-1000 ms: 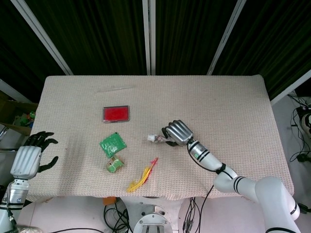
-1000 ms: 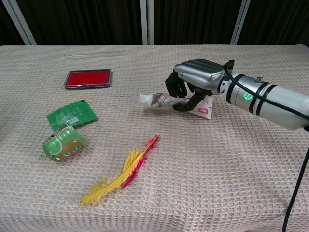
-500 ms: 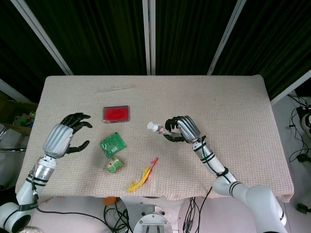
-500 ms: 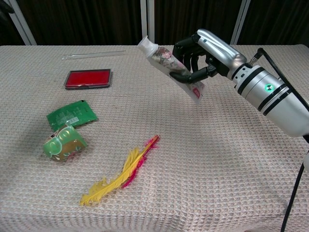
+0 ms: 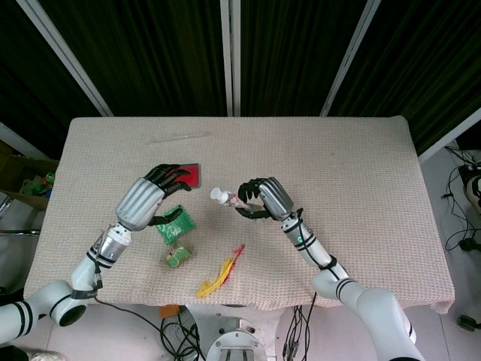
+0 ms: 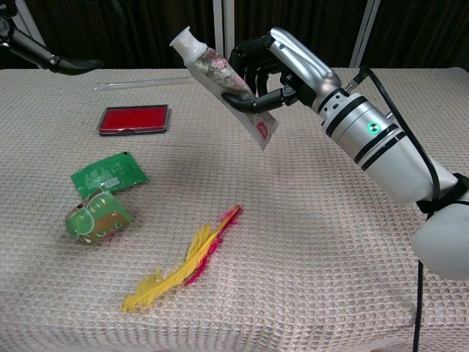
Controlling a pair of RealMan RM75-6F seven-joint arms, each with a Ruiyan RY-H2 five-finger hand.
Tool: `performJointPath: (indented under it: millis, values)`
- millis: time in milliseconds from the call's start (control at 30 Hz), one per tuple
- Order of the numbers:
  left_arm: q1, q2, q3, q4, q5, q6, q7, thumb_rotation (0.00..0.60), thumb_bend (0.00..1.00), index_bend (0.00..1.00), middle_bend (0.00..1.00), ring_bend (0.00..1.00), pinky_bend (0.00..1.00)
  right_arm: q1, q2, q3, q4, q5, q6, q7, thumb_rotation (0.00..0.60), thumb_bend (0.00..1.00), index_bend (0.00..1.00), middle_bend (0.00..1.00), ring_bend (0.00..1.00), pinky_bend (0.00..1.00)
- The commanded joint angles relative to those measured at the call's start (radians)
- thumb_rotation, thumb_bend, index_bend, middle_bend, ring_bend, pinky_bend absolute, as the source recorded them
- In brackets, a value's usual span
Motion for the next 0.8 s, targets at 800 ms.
performJointPath:
  millis: [800]
  values:
    - [-0.077, -0.106, -0.061, -0.065, -0.304, -0.082, 0.079, 0.427, 0.27, 0.36, 0.2, 0.13, 0.2, 0.064, -0.128, 0.021, 0.174, 0.03, 0.051, -0.144, 0.6, 0.63, 0.97, 0.79, 0.62, 0.71]
